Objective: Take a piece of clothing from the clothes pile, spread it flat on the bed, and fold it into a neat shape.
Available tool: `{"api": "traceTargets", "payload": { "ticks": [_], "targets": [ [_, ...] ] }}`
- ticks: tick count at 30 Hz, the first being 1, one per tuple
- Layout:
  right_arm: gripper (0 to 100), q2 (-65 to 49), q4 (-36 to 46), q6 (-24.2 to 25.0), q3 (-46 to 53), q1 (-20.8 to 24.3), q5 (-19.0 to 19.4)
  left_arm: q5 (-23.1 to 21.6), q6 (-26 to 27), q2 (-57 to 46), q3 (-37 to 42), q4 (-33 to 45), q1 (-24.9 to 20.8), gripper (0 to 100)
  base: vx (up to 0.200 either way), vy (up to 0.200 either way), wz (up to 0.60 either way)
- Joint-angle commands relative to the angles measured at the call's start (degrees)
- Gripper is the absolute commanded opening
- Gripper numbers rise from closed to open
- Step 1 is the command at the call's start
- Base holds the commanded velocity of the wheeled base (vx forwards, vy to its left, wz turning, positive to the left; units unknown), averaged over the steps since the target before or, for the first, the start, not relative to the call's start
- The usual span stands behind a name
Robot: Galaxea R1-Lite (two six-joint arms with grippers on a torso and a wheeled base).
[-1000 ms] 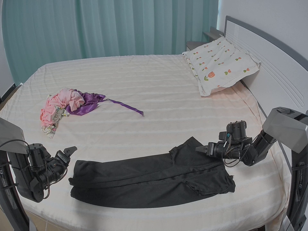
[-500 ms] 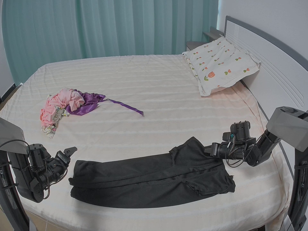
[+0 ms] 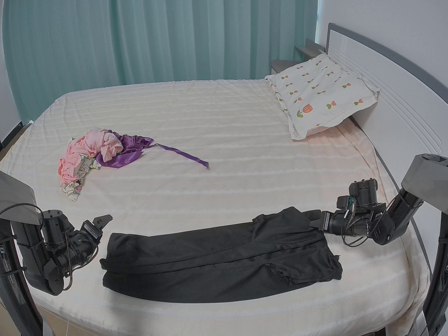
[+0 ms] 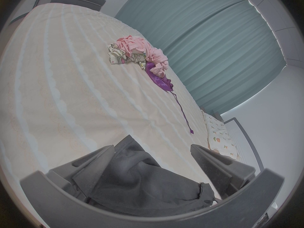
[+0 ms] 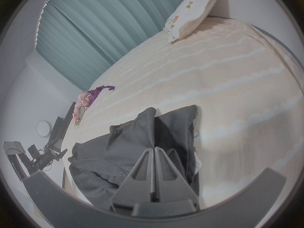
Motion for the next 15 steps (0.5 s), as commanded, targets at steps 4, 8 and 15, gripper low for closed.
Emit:
{"api": "traceTargets", "payload": {
  "ticks": [4,8,15],
  "targets": [
    [0,-1.7,-0.1,-0.1,2.3,-1.3,0.0,0.0,0.0,0.4,0.3,-0.1,0.0,100,0.0,0.0,0.0],
    [0,-1.7,-0.1,-0.1,3.2,-1.4,0.0,0.0,0.0,0.5,0.3,-0.2,-0.1,100,0.0,0.0,0.0],
    [0,-1.2,-0.1,0.0,3.3,-1.8,0.0,0.0,0.0,0.5,0.3,-0.2,-0.1,100,0.0,0.0,0.0]
  ]
}}
